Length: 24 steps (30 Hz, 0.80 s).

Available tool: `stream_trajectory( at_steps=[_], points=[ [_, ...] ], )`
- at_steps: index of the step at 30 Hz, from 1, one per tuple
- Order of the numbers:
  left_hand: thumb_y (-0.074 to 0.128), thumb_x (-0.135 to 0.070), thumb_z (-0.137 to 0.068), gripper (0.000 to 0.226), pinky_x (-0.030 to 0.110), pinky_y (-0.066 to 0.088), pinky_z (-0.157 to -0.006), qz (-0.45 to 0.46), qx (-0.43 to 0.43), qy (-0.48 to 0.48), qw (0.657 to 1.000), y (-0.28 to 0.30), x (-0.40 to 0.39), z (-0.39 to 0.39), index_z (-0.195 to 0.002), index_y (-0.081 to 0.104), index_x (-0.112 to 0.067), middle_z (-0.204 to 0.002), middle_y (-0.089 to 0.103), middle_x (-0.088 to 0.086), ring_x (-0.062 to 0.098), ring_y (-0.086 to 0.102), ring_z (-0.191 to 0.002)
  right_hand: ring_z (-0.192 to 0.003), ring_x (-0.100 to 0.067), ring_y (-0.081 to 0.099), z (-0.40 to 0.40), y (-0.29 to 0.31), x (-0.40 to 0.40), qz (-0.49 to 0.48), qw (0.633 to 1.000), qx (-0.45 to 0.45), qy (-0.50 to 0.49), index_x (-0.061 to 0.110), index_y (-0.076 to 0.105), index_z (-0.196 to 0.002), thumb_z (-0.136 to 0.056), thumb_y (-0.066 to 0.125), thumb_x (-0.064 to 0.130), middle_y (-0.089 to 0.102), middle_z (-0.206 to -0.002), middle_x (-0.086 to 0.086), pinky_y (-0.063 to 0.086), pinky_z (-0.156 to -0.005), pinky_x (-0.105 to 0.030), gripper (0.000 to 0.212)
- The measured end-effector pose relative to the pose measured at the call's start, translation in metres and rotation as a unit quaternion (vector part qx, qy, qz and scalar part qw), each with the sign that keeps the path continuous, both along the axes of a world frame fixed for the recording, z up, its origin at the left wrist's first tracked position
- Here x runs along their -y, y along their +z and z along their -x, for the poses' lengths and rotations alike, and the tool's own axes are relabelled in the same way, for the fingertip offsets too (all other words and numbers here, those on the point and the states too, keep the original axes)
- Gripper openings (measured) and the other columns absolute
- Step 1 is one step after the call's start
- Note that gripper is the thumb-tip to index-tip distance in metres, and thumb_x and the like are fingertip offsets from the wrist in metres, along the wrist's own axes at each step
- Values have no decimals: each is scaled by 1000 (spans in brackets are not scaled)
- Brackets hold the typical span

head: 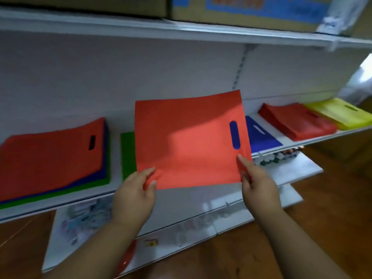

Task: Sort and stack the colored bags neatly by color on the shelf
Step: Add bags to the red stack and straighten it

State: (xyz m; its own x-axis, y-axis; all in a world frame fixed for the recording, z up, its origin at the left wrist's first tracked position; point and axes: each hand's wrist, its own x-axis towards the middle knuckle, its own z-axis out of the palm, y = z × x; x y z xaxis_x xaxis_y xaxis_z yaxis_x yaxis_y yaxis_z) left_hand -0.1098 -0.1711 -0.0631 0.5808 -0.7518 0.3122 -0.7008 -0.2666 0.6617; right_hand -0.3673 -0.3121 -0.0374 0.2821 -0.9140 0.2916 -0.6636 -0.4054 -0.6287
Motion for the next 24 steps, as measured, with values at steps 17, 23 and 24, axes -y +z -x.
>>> stream_trajectory(
  at_steps=[17, 23, 24],
  points=[
    [56, -33, -85, 39, 31, 49, -75, -13, 26, -73, 997, -15, 225, 242, -121, 68, -23, -105, 70, 1, 23, 66, -92, -104, -27, 63, 256, -14, 204, -46, 992, -71, -95, 29, 44, -143, -100, 48, 23, 65, -124, -1, 42, -77, -28, 44],
    [67, -22, -90, 35, 32, 51, -70, -20, 47, -88, 995, -1, 323, 237, -125, 66, -26, -101, 68, 2, 24, 65, -86, -108, -29, 62, 257, -15, 288, -40, 990, -81, -110, 26, 47, -142, -100, 48, 23, 64, -127, -3, 48, -84, -35, 42],
    [68, -20, -89, 36, 32, 51, -71, -17, 43, -88, 995, 3, 337, 243, -125, 66, -25, -102, 68, 2, 24, 65, -87, -109, -29, 61, 262, -11, 302, -35, 990, -83, -113, 26, 47, -141, -100, 48, 23, 64, -128, -3, 47, -85, -36, 41]
  ],
)
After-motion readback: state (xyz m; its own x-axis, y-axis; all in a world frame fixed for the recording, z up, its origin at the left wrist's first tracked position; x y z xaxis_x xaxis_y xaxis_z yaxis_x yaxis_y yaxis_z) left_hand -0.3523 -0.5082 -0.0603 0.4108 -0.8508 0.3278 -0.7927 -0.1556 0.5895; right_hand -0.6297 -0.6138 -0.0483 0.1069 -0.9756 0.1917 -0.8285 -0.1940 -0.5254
